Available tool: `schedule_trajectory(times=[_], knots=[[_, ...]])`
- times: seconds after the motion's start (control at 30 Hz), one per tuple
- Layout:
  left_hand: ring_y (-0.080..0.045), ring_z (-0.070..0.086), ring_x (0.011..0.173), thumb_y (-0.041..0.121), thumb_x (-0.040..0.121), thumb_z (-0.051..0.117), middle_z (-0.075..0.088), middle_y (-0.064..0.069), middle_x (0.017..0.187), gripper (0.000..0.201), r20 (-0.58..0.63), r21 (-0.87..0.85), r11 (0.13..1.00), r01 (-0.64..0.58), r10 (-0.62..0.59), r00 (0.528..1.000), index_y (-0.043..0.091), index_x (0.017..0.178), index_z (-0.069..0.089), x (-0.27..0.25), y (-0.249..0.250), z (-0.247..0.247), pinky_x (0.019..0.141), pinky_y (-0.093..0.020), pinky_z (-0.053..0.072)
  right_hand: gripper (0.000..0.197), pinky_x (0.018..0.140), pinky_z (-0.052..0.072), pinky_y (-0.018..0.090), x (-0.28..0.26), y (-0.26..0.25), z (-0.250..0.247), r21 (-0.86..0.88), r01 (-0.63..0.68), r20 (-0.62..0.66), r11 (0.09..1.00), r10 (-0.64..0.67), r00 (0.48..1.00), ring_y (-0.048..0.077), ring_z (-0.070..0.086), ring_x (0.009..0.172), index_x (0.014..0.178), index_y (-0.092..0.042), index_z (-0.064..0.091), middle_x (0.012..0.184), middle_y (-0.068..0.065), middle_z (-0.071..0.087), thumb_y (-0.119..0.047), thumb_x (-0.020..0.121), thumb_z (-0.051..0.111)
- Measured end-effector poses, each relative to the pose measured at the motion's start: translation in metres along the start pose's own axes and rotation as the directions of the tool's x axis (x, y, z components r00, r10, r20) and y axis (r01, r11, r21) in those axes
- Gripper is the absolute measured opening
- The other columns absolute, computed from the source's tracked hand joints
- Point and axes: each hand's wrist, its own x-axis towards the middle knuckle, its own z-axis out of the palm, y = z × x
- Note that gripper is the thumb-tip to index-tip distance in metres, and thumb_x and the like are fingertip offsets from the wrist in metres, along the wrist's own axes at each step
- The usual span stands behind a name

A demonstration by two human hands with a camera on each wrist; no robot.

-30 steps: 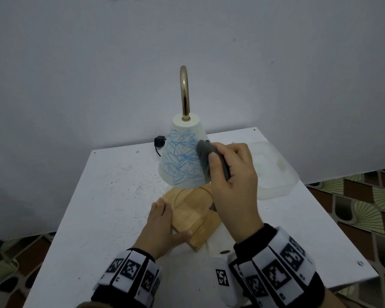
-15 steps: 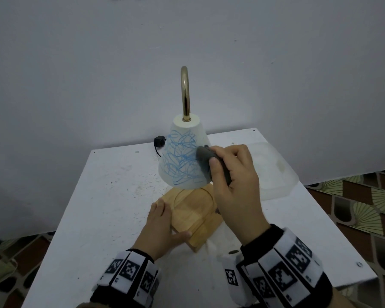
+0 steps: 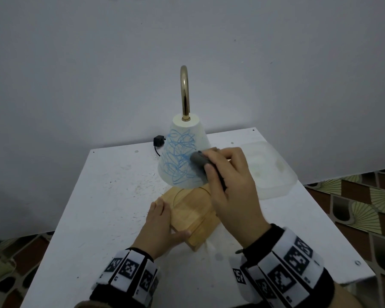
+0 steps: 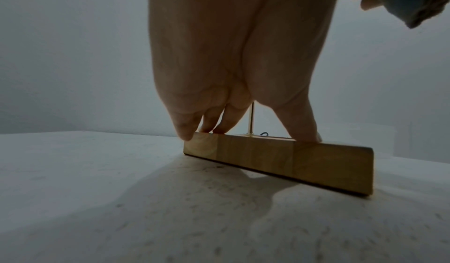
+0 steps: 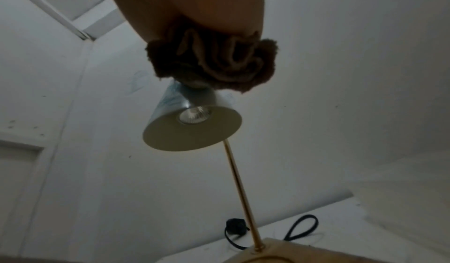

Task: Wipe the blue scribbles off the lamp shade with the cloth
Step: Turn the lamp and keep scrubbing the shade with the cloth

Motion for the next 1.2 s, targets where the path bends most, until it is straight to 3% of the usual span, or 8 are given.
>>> schedule_trajectory(times=[0.1,0.27,0.5,0.63,0.7,0.8,0.97,1.2], knots=[[-0.025,-0.011,0.145,0.059,0.082,0.055,-0.011,-0.009,0.158,0.099,-0.007,-0.006,1.0,-0.006,0.006,1.0,0.009,0.149,0.001,0.0,0.0,0.0,0.117,-0.034,0.009,0.024,0.079,0.037,0.005,0.003,0.007,-0.003,0.031,-0.097,-0.048,0.995,0.098,0.994,-0.005,0.046,0.088,0.108,-0.004,0.064,0.096,0.0,0.048,-0.013,0.092,0.049],[-0.027,-0.012,0.145,0.059,0.083,0.055,-0.012,-0.01,0.157,0.101,-0.003,0.008,1.0,0.001,-0.001,1.0,0.008,0.149,0.0,0.001,-0.001,0.001,0.117,-0.035,0.006,0.021,0.082,0.035,0.003,0.016,-0.004,0.005,0.147,-0.184,-0.082,0.972,0.197,0.977,-0.008,0.046,0.092,0.108,-0.007,0.062,0.099,0.001,0.049,-0.009,0.091,0.051],[-0.026,-0.009,0.145,0.06,0.081,0.056,-0.008,-0.01,0.158,0.1,-0.009,0.027,0.999,-0.017,0.017,1.0,0.008,0.149,0.004,0.006,-0.004,0.002,0.117,-0.035,0.006,0.027,0.092,0.04,0.015,-0.037,0.002,0.015,0.093,-0.066,-0.051,0.993,0.071,0.996,0.01,0.052,0.101,0.114,-0.009,0.062,0.107,-0.01,0.049,-0.015,0.091,0.051],[-0.027,-0.008,0.146,0.059,0.081,0.057,-0.008,-0.009,0.158,0.1,-0.02,0.023,1.0,-0.015,0.015,1.0,0.008,0.149,0.004,0.004,-0.003,0.001,0.117,-0.036,0.008,0.022,0.091,0.034,0.005,-0.036,0.013,0.011,0.126,-0.172,-0.128,0.977,0.188,0.974,-0.01,0.046,0.102,0.111,-0.011,0.062,0.105,-0.017,0.048,-0.01,0.091,0.053],[-0.027,-0.007,0.146,0.059,0.082,0.056,-0.007,-0.01,0.158,0.099,-0.026,0.027,0.999,-0.022,0.022,0.999,0.008,0.149,0.005,0.005,-0.003,0.002,0.117,-0.035,0.007,0.024,0.089,0.034,0.003,-0.025,0.008,0.011,0.172,-0.205,-0.152,0.964,0.231,0.961,-0.012,0.046,0.101,0.111,-0.017,0.059,0.104,-0.014,0.049,-0.005,0.09,0.054],[-0.027,-0.006,0.146,0.058,0.081,0.057,-0.006,-0.011,0.158,0.099,-0.029,0.025,1.0,-0.018,0.019,0.999,0.006,0.149,0.006,0.007,-0.004,0.003,0.118,-0.036,0.008,0.022,0.088,0.035,0.004,-0.017,-0.008,0.018,0.217,-0.159,-0.163,0.963,0.196,0.967,-0.007,0.048,0.1,0.11,-0.008,0.063,0.102,-0.003,0.053,-0.003,0.09,0.055],[-0.028,-0.003,0.146,0.06,0.079,0.059,-0.002,-0.01,0.158,0.102,-0.037,0.016,1.0,-0.016,0.017,0.999,0.007,0.149,0.006,0.011,-0.007,0.007,0.118,-0.036,0.008,0.026,0.09,0.041,0.015,-0.04,-0.013,0.03,0.124,-0.073,-0.098,0.99,0.085,0.992,0.01,0.052,0.098,0.11,-0.006,0.065,0.106,-0.008,0.049,-0.014,0.091,0.049],[-0.027,-0.008,0.146,0.059,0.081,0.058,-0.008,-0.008,0.158,0.099,-0.031,0.013,1.0,-0.02,0.02,0.999,0.009,0.149,0.005,0.005,-0.005,0.005,0.117,-0.035,0.009,0.023,0.089,0.034,0.003,-0.029,0.014,0.012,0.178,-0.247,-0.199,0.953,0.281,0.939,-0.011,0.047,0.1,0.109,-0.021,0.058,0.103,-0.014,0.049,-0.009,0.09,0.052]])
